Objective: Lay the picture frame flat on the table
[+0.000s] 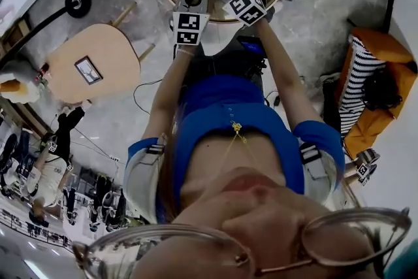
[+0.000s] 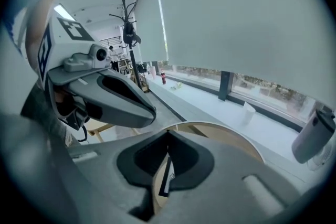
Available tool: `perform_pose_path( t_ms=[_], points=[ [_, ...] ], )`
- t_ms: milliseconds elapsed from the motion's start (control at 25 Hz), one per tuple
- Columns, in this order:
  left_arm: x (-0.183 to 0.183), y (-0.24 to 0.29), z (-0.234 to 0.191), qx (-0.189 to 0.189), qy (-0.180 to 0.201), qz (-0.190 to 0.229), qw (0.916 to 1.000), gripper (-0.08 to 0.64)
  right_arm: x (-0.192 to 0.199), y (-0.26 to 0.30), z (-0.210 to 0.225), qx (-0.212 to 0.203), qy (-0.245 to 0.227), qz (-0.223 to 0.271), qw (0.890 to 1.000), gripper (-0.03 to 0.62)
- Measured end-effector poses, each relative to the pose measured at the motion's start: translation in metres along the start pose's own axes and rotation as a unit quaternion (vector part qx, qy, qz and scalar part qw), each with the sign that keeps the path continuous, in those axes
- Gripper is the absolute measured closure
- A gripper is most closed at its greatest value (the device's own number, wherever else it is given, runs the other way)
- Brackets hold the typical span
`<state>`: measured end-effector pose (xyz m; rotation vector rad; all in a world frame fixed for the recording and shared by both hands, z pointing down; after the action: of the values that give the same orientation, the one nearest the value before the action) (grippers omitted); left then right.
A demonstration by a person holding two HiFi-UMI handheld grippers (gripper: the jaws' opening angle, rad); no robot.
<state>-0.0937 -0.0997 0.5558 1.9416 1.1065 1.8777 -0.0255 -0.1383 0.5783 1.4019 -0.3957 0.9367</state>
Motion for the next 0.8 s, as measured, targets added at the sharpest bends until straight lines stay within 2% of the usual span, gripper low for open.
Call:
perform_pose_path(
  t_ms=[440, 680, 800],
  points=[
    [-0.058, -0.055, 0.010, -0.015, 0.021, 0.076, 0.9968, 0.565, -0.065, -0.073, -0.019, 0.068, -0.010, 0.097, 0.993, 0.591],
    [-0.098, -0.082, 0.031, -0.025, 0.076, 0.126, 0.9888, 0.565, -0.105, -0.123, -0.020, 0.106, -0.028, 0.162, 0.981, 0.591],
    [-0.118, -0.098, 0.042, -0.017, 0.083, 0.146, 0.9857, 0.565, -0.121, -0.147, -0.026, 0.119, -0.034, 0.184, 0.975, 0.591]
  ],
)
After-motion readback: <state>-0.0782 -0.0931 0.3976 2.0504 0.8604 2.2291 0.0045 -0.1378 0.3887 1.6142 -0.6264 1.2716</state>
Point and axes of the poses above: the fingertips, and each gripper's own axes: y forward along the fingers, z to its right, x out of its underside, the point moved 6 cm from there along -y, backward along the fingers, and after that the axes turned 3 degrees about y, right-handed, at the moved point
